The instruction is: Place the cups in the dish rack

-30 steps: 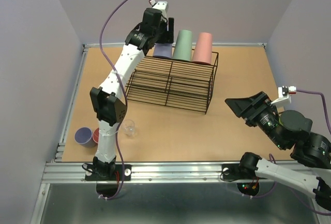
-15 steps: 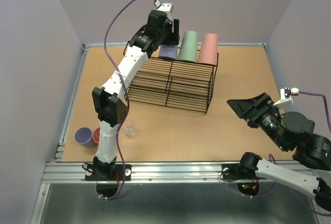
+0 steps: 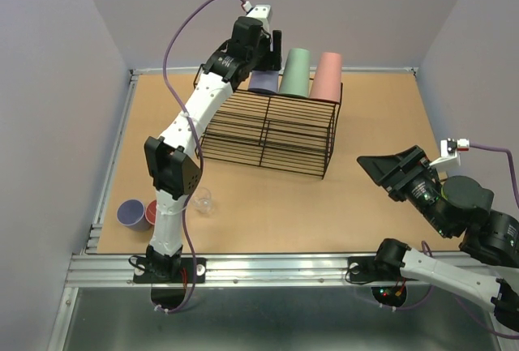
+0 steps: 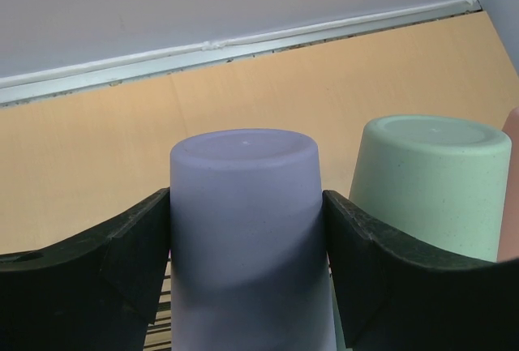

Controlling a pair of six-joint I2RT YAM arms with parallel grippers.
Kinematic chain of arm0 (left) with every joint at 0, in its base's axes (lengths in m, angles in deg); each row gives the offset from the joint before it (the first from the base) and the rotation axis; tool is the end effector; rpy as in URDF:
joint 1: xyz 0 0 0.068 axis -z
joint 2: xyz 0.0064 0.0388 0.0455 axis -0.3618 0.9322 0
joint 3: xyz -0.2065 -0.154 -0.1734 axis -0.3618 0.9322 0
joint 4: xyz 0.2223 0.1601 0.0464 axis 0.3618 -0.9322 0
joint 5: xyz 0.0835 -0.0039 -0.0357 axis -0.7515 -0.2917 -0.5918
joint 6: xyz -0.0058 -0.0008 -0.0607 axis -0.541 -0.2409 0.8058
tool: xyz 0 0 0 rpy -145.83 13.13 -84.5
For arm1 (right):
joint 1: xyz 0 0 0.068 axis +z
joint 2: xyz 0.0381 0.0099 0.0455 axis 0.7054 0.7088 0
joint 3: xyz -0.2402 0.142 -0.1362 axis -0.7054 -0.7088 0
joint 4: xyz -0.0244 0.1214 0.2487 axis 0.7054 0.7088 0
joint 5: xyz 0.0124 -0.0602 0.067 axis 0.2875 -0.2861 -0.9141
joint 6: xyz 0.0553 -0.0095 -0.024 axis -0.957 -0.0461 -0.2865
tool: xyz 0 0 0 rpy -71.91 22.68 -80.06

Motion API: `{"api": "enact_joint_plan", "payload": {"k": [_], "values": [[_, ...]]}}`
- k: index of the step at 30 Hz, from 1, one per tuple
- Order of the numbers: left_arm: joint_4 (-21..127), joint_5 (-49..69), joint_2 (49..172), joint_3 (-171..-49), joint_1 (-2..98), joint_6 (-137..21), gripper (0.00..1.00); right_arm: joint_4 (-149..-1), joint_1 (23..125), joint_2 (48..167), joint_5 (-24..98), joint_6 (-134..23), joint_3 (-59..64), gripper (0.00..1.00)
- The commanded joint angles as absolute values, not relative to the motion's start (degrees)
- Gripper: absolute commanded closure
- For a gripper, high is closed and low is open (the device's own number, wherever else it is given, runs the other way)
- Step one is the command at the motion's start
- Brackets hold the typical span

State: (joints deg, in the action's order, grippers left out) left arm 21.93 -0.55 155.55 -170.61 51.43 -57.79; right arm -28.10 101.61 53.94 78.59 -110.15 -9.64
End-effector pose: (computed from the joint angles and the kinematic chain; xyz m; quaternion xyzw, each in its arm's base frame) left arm 0.4612 -0.2666 0.4534 0.1164 0.7939 -0.2000 0.5623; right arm 0.0416 0.0175 0.4322 0.2119 0.7339 0.4041 0.5032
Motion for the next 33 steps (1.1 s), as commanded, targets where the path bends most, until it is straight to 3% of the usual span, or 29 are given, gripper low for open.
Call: {"api": "enact_joint_plan", "payload": {"k": [1,3,4,33], "values": [[17.3,-0.7,152.4,-168.2,52.6,-57.4,0.19,-28.6,102.0,54.0,80.6,-110.8,-10.5,0.09],[17.4,-1.0,152.2,-168.2,52.6,-57.5,0.14,-28.6,101.9,53.9,80.6,-110.9,-10.5,0.09],[17.5,-1.3,152.0,-168.2,52.6,-57.7,0.01,-28.6,101.9,53.9,80.6,-110.8,-10.5,0.09],[18.7,-4.8,142.8,-170.2,52.5,-57.7,0.01,-28.6,102.0,56.4,79.1,-108.8,-10.2,0.09]]}}
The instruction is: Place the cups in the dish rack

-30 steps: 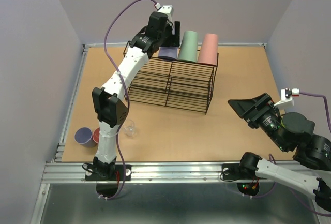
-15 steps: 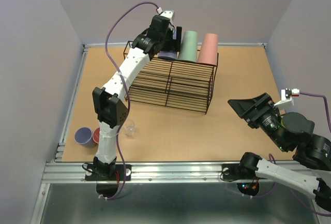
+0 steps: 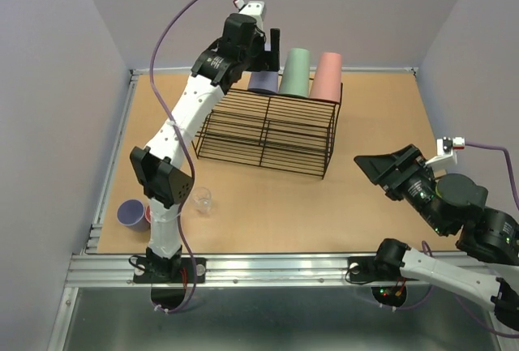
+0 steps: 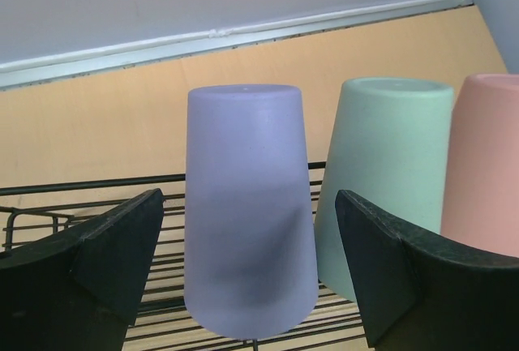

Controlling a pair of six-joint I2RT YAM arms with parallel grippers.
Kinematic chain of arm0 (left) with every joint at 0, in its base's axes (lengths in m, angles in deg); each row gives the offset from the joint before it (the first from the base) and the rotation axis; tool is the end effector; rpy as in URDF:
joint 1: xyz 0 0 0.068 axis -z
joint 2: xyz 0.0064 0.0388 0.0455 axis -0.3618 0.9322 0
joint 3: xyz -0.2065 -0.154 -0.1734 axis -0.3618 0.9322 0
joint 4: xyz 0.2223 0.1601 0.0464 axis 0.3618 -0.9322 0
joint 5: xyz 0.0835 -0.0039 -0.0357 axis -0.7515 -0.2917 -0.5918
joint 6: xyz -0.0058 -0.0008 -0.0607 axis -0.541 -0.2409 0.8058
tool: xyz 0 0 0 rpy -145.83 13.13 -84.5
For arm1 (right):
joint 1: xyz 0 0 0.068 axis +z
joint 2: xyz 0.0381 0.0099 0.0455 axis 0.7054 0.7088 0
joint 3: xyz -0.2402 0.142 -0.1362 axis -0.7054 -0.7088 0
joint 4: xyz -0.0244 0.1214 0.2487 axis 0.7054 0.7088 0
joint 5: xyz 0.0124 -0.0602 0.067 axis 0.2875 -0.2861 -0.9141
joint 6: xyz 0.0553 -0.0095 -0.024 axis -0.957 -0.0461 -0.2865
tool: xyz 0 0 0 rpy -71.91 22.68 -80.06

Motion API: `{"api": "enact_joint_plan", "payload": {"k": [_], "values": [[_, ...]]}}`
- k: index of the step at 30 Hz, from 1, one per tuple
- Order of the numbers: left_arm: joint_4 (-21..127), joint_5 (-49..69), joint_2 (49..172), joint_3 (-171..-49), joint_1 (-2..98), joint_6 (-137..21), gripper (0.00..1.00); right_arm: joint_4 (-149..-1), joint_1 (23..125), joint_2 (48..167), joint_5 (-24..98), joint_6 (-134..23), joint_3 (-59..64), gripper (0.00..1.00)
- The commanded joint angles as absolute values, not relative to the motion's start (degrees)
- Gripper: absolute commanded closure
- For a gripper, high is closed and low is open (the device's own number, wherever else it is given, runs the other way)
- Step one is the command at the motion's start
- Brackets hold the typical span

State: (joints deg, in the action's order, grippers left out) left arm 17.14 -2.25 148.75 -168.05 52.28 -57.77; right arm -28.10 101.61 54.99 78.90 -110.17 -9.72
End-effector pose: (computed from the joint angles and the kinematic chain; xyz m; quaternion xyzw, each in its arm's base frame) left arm 0.4224 -0.2509 0.4864 0.1139 0.7970 -0.1916 0.5614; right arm 0.0450 0.0223 0.4315 0.2116 0.7392 0.3955 0.5024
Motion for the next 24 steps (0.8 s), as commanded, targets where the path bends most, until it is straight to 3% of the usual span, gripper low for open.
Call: {"api": "enact_joint_plan", "payload": {"k": [1,7,12,20,24], "values": [[18.7,-7.2,140.4,-169.5,52.6,-57.5,0.01,-28.6,101.9,56.9,78.8,-108.1,-9.2,0.09],[21.0,-16.2,125.2,-151.5,52.5,-55.8,0.01,-28.7,102.0,64.3,74.6,-99.8,-2.8,0.11],[13.4,-27.9,111.0,-138.9,50.5,-47.7,0.01,-29.2,101.9,79.5,65.5,-90.9,7.9,0.11],[1.7,-24.6,95.2,-125.2,32.6,-41.7,0.01,-39.2,103.0,99.7,45.3,-83.4,14.2,0.09],[-2.6,-24.6,90.3,-119.7,29.5,-38.8,0.01,-41.8,107.4,110.7,41.2,-81.5,20.6,0.09]]}}
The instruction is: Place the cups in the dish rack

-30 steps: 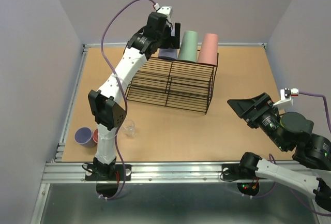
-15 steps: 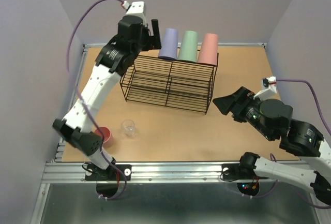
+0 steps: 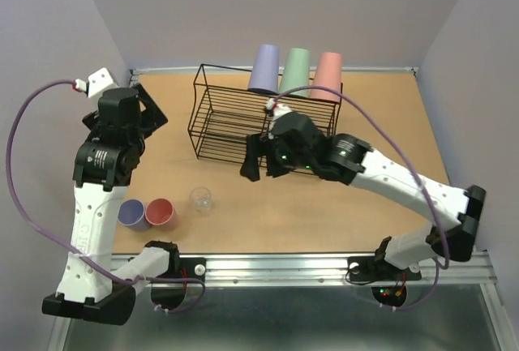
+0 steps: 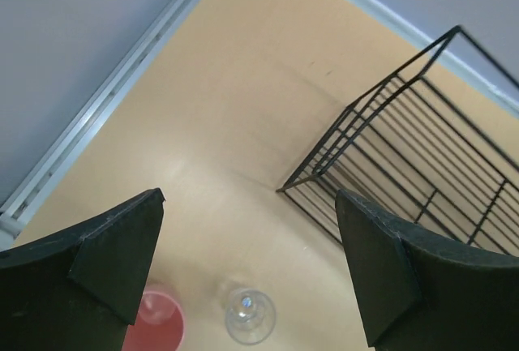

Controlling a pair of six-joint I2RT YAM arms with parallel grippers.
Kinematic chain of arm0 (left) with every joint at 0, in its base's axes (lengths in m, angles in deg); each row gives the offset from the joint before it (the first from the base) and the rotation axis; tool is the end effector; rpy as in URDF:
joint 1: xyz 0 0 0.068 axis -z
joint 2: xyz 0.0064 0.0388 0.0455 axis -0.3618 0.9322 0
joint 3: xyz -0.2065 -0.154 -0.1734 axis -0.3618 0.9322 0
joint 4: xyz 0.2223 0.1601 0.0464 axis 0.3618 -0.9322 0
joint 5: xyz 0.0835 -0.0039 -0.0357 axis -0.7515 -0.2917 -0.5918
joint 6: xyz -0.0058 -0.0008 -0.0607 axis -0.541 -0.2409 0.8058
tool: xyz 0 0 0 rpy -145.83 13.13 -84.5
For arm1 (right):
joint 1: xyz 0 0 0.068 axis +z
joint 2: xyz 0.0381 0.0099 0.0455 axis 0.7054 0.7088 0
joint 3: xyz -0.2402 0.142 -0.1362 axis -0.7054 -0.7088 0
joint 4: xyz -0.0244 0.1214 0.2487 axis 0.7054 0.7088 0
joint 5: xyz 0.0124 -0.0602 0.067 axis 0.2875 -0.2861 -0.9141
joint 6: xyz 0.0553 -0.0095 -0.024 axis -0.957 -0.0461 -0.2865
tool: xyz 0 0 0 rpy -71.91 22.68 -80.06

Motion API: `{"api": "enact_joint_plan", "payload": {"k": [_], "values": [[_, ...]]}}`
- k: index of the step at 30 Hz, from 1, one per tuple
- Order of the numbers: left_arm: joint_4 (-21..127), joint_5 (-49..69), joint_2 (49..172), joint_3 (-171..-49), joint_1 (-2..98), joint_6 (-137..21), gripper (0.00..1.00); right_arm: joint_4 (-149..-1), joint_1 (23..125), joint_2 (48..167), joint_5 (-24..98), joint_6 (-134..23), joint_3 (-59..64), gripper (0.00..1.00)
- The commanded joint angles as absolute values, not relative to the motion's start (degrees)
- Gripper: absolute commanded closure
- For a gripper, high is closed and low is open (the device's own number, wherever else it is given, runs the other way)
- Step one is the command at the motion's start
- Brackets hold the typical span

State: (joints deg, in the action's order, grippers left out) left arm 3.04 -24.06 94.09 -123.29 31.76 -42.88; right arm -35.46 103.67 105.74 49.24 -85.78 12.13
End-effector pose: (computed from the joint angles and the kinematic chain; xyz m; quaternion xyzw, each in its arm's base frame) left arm 0.1812 -0.0136 0.5012 -0.2380 0.7799 -0.0016 0.5788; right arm 0.1664 0.2684 0.4305 -0.1507 0.8705 0.3250 0.3375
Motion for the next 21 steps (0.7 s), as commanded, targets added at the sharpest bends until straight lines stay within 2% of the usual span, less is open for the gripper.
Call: {"api": "enact_joint_plan", "payload": {"k": [1,4,9,15,21], "values": [[-3.0,-24.5,89.2,-117.3,27.3,-38.3,0.01,-42.2,108.7,115.8,41.3,-80.7,22.2,0.09],[-3.2,-20.6,84.0,-113.0,24.2,-37.2,0.01,-43.0,113.1,124.9,40.7,-81.0,29.5,0.09],[-2.5,-13.6,79.8,-111.0,23.7,-35.9,0.01,-47.9,114.2,134.8,35.5,-84.8,35.9,0.09],[-6.7,-20.1,78.1,-116.4,23.7,-38.6,0.01,-51.1,115.9,145.4,32.7,-88.4,42.4,0.10],[-7.9,-19.5,77.7,-120.5,23.7,-38.6,0.01,-51.7,116.1,152.4,36.1,-92.0,48.5,0.14]]}}
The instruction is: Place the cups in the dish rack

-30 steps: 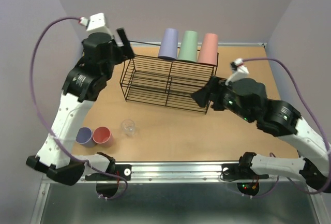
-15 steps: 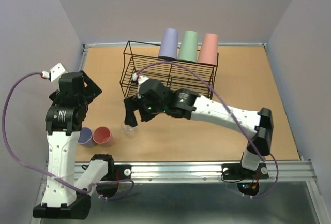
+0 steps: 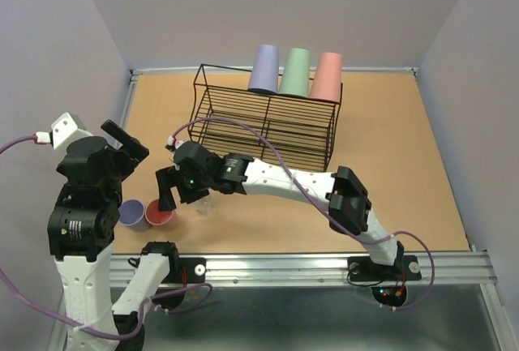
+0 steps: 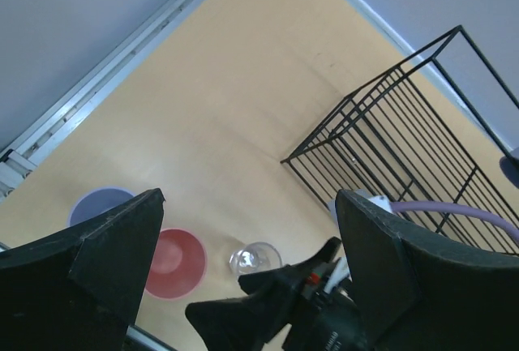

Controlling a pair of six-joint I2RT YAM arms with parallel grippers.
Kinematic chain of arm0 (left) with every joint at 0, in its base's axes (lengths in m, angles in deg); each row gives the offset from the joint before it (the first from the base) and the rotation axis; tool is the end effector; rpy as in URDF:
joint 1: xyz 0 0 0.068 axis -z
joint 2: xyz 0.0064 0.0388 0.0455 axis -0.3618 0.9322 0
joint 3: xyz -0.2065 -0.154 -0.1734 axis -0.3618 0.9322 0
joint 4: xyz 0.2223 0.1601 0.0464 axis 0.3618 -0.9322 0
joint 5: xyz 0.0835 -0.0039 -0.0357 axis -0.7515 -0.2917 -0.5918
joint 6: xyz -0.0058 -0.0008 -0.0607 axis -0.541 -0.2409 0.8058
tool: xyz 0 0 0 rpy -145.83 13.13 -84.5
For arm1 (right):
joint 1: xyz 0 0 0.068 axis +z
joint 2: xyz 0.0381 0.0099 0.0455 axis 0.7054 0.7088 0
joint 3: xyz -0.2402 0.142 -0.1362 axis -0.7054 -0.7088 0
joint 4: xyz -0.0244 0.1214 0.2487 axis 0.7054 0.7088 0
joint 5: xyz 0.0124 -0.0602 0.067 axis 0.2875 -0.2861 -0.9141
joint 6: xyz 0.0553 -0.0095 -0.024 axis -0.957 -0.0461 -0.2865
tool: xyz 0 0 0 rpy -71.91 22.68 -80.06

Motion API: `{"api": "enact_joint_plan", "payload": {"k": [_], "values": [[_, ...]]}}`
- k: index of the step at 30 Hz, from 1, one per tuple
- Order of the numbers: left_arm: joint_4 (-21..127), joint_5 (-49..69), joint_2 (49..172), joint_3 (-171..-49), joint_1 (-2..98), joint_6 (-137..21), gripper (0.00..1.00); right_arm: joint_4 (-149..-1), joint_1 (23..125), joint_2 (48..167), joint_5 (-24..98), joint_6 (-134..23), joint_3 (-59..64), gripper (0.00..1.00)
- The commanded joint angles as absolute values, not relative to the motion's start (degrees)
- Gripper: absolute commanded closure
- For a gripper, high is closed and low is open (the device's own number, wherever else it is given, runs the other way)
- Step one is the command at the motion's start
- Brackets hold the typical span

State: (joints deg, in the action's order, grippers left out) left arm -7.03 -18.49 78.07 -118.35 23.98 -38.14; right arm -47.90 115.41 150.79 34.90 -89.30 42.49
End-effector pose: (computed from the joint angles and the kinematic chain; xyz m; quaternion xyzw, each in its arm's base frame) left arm 0.0814 0.0118 0.4865 -0.2976 0.7587 -0.0284 0.5788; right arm 0.1768 0.5247 0.3132 -0.2693 0.8486 0.4144 0.1889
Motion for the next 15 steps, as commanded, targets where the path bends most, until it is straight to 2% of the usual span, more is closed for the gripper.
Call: {"api": "enact_joint_plan", "payload": {"k": [1,9,13,15], "values": [[-8.0,-19.4,77.4,-120.8,23.7,-38.3,0.01,-51.6,116.1,154.2,36.3,-92.5,49.1,0.16],[-8.4,-16.7,75.3,-120.1,23.7,-39.3,0.01,-50.8,116.2,159.8,39.2,-93.7,52.8,0.26],[-7.9,-16.7,74.7,-119.8,23.7,-40.2,0.01,-48.9,116.4,162.1,40.2,-93.5,54.8,0.38],[-7.6,-16.5,74.6,-119.6,23.7,-40.7,0.01,-48.0,116.5,162.7,40.8,-93.5,55.6,0.47]]}}
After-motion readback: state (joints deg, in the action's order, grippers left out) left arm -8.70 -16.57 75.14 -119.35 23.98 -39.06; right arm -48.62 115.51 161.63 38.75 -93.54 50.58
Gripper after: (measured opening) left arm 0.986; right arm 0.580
